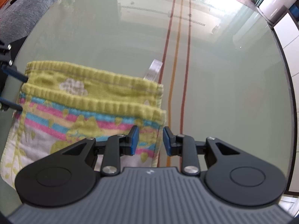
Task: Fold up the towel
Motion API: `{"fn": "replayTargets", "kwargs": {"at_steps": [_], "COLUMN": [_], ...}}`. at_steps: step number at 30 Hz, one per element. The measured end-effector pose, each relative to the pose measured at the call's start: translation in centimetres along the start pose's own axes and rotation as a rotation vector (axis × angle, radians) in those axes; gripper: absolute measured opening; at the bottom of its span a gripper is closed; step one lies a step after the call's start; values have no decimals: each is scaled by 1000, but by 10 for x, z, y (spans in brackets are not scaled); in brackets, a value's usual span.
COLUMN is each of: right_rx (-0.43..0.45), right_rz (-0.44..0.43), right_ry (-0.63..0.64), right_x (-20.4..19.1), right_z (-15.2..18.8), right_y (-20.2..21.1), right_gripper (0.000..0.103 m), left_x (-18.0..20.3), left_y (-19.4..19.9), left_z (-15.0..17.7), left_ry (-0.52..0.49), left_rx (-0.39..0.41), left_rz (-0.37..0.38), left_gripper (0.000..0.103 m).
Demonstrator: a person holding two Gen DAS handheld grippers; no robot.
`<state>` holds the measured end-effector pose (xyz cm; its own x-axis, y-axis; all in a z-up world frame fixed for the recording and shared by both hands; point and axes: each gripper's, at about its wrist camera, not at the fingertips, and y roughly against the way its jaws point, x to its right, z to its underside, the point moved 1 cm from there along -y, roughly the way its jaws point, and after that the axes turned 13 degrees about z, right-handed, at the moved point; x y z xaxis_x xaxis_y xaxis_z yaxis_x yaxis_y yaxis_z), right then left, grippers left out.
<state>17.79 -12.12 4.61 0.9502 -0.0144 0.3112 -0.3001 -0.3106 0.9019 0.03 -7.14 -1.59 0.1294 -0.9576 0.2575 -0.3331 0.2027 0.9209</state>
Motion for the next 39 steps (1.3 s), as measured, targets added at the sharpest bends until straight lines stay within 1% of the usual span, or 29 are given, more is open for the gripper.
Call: {"fn": "replayTargets", "kwargs": {"at_steps": [1,2,6,8,10,12,13,14,15,17,19,21,25,33,39], "right_rx": [-3,-7,-25,-38,-52,-54,-55,-54,-49,-37,-30,-17,2,38,55], "right_rz": [-6,-11,-19,-9,-10,-25,-32,-48,-66,-81,-72,-58,-58,-60,-52], "right_ry": [-2,-5,5,1,-13,-20,-23,-24,-17,6,18,20,22,31,21], "right_x": [1,2,4,6,9,10,10,11,9,5,2,0,-2,-10,2], "right_z": [-2,-5,-10,-11,-11,-10,-10,-9,-9,-9,-8,-6,-3,-1,-13], "right_y": [-2,-3,-10,-13,-16,-16,-17,-17,-15,-13,-11,-8,0,25,31], "right_gripper": [31,35,41,54,56,55,49,37,30,24,19,11,11,10,10], "left_x": [1,1,2,2,6,11,11,11,12,11,8,6,5,5,6], "left_y": [-2,-3,-7,-9,-10,-12,-13,-13,-14,-13,-12,-11,-11,-9,-3], "left_z": [-1,-2,-5,-8,-6,-5,-6,-6,-4,-2,0,2,5,8,9], "left_ry": [-2,-3,-7,-10,-13,-13,-13,-12,-11,1,18,24,27,39,48], "left_rx": [-8,-13,-23,-30,-35,-43,-44,-45,-44,-39,-31,-22,-16,-12,7], "left_rz": [-6,-9,-11,-11,-7,1,3,4,5,10,22,31,39,50,49], "left_gripper": [48,48,47,44,36,32,30,30,28,25,22,21,17,13,13]}}
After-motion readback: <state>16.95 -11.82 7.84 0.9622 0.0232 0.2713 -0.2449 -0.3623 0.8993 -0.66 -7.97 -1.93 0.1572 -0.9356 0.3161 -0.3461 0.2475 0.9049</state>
